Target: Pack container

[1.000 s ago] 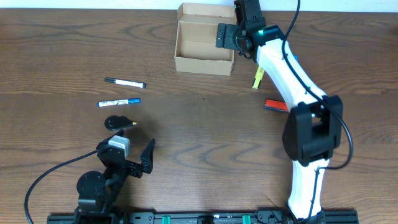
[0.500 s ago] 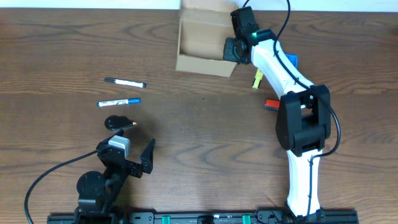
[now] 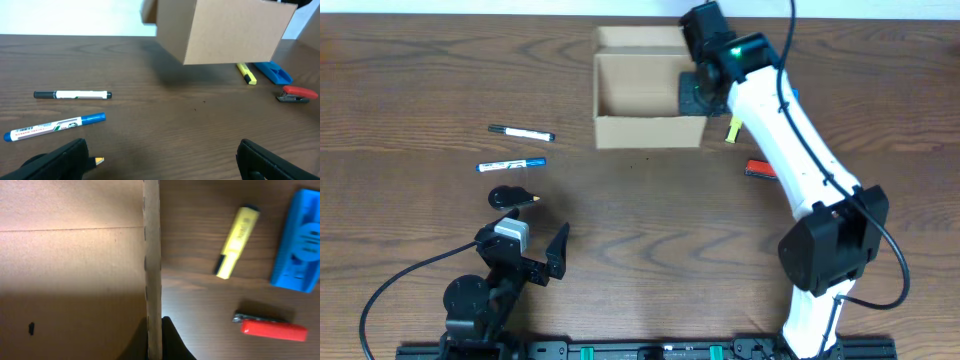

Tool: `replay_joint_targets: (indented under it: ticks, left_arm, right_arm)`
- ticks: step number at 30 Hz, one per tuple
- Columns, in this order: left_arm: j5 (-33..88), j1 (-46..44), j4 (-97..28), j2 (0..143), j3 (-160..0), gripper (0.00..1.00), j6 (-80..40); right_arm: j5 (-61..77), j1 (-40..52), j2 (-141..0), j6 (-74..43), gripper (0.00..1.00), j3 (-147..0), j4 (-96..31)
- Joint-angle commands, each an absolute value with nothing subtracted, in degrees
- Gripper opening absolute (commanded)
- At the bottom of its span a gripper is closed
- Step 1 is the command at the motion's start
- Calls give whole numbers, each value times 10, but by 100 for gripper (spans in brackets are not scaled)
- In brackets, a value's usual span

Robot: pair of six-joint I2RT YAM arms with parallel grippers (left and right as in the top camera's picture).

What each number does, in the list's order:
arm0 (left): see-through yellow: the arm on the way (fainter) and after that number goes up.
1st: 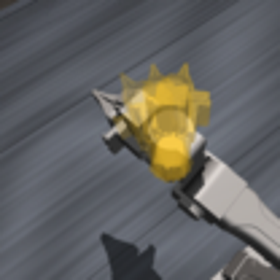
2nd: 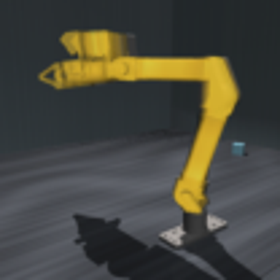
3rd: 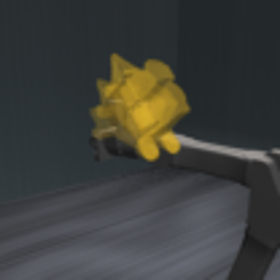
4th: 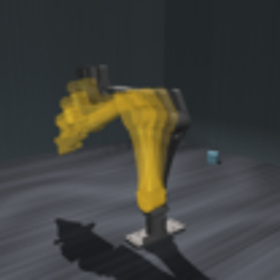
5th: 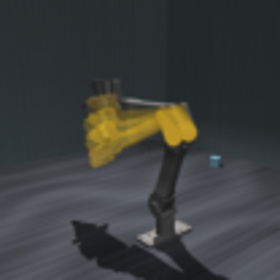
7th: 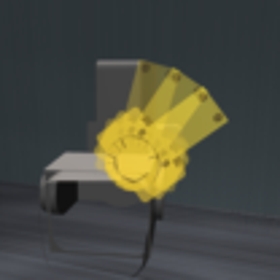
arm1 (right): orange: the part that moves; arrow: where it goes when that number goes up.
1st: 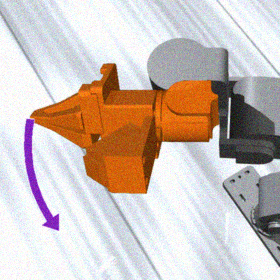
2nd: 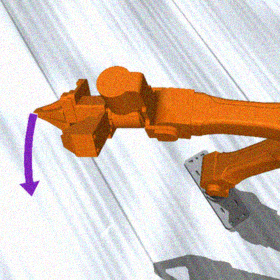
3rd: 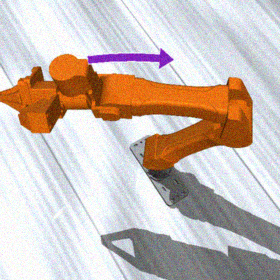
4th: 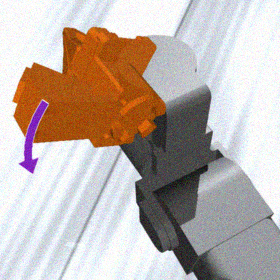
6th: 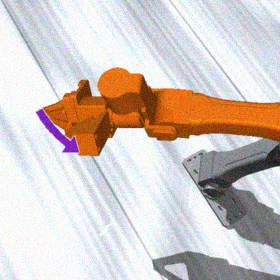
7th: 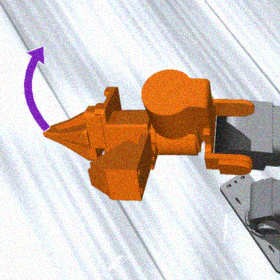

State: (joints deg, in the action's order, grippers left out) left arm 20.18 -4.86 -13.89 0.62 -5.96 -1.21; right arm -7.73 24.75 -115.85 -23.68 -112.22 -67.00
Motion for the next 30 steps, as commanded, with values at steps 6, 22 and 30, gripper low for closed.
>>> replay_joint_targets:
  ticks: [6, 22, 30]
  left_arm:
    - [204, -45, -143, 3, -46, 95, -4]
    - [204, -45, -143, 3, -46, 95, -4]
    - [204, -45, -143, 3, -46, 95, -4]
  right_arm:
    - [-121, 301, -1162, -280, 1, -1039, -662]
    - [-135, 298, -1137, -324, 1, -860, -554]
    - [-126, 298, -1137, -323, 49, -854, -559]
